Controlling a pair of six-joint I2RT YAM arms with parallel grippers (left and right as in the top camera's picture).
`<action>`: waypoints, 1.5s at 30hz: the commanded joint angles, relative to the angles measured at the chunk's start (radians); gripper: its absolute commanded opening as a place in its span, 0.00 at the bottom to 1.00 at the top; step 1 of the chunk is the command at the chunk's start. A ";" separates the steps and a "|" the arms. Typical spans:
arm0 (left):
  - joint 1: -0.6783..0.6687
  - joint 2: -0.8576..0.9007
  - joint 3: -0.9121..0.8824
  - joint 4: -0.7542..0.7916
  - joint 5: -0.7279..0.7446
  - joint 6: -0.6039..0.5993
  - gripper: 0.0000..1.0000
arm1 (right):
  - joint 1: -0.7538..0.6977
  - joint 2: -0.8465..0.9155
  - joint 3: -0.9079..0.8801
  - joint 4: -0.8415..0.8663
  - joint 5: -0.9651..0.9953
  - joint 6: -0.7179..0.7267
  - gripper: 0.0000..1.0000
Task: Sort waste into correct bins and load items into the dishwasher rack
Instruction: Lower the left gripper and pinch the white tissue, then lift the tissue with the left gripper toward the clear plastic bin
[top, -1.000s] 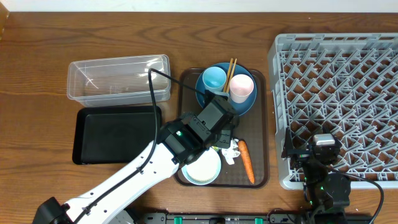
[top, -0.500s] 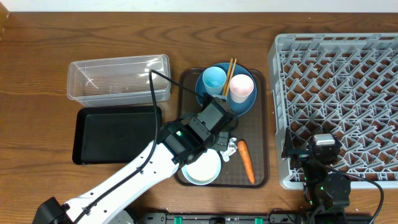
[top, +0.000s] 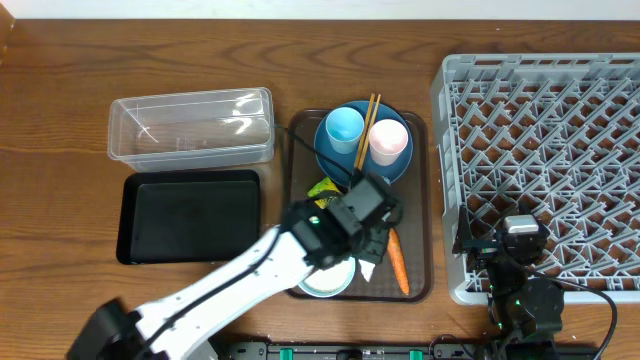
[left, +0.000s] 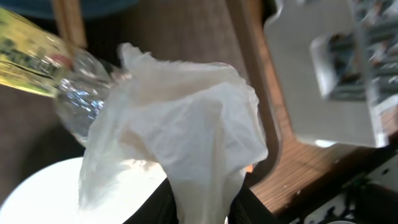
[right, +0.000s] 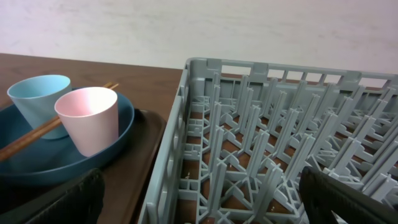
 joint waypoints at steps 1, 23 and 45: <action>-0.021 0.076 0.008 0.006 -0.012 0.001 0.27 | 0.008 0.000 -0.001 -0.003 0.000 -0.004 0.99; -0.027 0.253 0.008 0.065 -0.148 0.001 0.67 | 0.008 0.000 -0.001 -0.003 0.000 -0.004 0.99; -0.026 0.080 0.055 0.080 -0.148 0.085 0.07 | 0.008 0.000 -0.001 -0.003 0.000 -0.004 0.99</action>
